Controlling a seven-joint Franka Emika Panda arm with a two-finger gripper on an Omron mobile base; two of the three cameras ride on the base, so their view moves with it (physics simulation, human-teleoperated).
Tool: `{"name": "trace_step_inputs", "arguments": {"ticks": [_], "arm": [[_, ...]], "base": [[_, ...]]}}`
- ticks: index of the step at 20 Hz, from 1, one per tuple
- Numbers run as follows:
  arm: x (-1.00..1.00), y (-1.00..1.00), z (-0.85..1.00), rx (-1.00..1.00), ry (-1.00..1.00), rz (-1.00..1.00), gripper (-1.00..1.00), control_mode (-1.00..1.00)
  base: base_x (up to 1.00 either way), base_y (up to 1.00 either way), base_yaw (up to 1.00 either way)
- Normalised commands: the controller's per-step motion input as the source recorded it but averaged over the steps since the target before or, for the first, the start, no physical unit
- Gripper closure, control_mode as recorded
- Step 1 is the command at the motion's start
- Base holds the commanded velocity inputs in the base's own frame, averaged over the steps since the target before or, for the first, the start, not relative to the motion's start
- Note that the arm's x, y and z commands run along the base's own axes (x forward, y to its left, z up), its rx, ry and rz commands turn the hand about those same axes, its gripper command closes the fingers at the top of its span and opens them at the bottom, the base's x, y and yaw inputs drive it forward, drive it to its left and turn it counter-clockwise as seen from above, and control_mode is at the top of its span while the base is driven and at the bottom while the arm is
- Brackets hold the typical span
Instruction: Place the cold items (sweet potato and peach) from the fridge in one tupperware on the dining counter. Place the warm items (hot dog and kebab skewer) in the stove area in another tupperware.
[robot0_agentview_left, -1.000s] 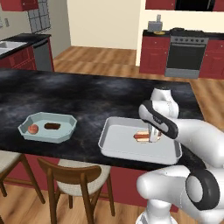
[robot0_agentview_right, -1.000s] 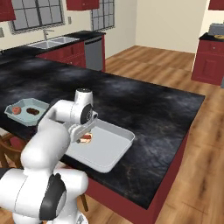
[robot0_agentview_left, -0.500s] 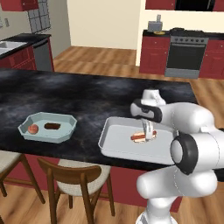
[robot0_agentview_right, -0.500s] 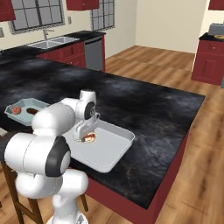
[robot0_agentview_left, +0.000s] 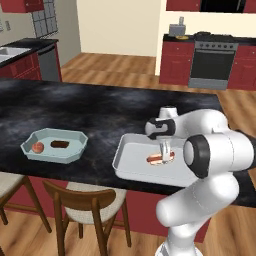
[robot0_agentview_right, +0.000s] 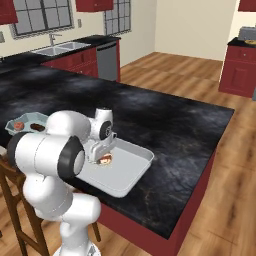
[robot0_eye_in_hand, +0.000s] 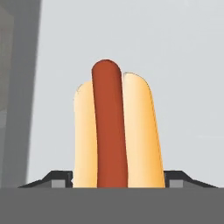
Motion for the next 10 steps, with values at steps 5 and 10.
{"name": "trace_step_inputs", "arguments": {"ticks": [5,10], "arm": [[0.21,0.0,-0.38,0.0,0.0,0.0,1.0,-1.0],[0.08,0.0,-0.4,-0.01,0.0,0.0,-1.0,-1.0]], "base": [[0.0,0.0,0.0],[0.0,0.0,0.0]]}}
